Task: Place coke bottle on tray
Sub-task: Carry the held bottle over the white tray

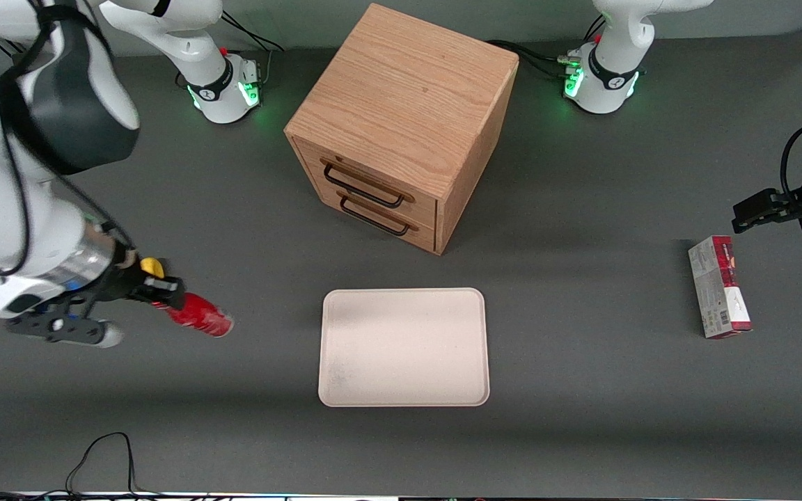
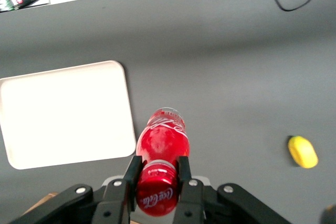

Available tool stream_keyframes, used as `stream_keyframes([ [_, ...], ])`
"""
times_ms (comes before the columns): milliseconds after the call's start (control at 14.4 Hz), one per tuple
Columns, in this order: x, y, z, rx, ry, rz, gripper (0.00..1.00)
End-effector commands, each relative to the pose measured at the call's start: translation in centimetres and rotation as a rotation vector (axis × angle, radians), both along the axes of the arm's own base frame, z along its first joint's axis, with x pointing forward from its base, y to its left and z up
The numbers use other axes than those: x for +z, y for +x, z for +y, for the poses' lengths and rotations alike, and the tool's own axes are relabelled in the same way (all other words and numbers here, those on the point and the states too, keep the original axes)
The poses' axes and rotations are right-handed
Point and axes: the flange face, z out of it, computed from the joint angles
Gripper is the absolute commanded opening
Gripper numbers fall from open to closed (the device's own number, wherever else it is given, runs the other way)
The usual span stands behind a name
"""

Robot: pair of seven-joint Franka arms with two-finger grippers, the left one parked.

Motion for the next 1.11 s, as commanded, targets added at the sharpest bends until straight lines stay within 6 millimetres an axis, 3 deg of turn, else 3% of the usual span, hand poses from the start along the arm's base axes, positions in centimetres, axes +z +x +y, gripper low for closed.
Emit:
stream_keyframes([
  [0,-0.5,-0.4,7.0,-0.081,0.057,-0.091,0.0],
  [139,-2.3,-0.4,10.2,-0.086,0.09,-0.109,0.0],
  [347,-4.8,-0.9,13.0,-0.033,0.029,-0.11,0.0],
  [693,-11.7,1.1,14.7,-0.009,0.028,-0.135,0.0],
  [832,-13.9,2.4,14.2,-0.018,0.046,-0.159,0.0],
  [1040,-18.0,2.8,14.1,-0.006,0.045,-0.156,0.0],
])
